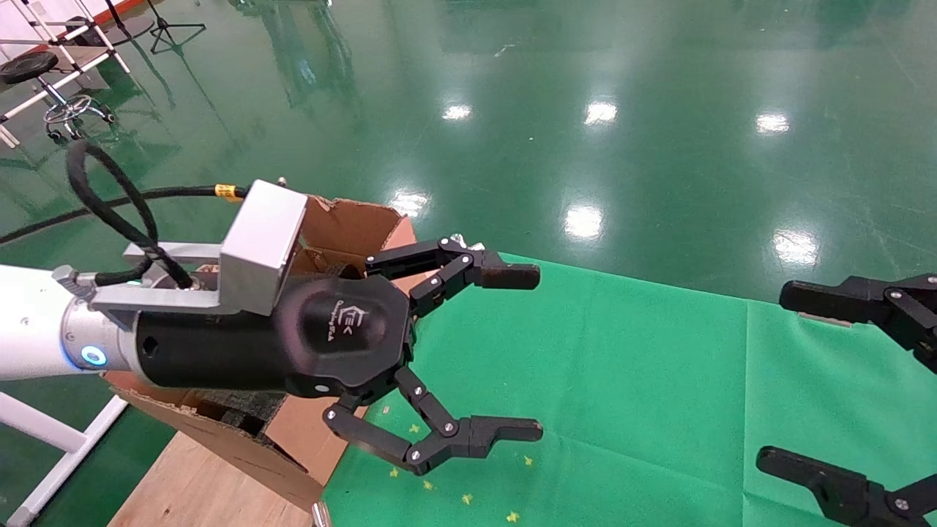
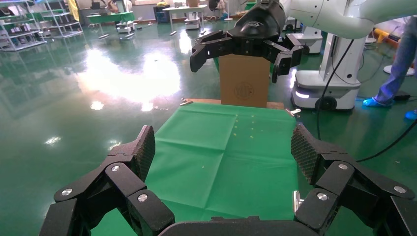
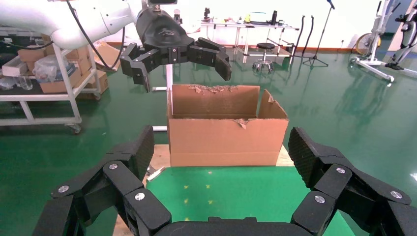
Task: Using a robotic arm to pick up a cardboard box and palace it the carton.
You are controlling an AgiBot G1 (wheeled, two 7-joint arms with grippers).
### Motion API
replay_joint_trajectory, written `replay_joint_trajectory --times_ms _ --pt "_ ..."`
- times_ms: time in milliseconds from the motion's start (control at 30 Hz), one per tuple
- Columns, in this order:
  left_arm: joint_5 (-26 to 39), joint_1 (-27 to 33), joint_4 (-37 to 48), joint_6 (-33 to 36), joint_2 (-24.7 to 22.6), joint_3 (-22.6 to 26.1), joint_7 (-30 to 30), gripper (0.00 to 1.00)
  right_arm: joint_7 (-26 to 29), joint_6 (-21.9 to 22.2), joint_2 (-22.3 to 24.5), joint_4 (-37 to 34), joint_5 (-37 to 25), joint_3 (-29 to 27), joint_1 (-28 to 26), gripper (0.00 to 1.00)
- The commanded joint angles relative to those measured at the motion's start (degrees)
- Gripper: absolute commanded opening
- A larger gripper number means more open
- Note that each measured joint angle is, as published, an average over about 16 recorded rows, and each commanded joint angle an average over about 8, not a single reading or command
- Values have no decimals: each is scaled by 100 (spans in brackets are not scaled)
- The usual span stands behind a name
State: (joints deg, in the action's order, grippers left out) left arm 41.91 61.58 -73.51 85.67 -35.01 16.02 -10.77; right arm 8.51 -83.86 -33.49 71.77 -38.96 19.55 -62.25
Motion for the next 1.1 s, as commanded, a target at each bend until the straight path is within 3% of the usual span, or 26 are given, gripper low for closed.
replay_joint_trajectory --times_ms 33,1100 --pt "3 2 3 -1 -1 1 -1 100 0 0 0 0 0 0 0 100" --pt "17 12 14 -6 -2 6 -3 100 0 0 0 0 0 0 0 100"
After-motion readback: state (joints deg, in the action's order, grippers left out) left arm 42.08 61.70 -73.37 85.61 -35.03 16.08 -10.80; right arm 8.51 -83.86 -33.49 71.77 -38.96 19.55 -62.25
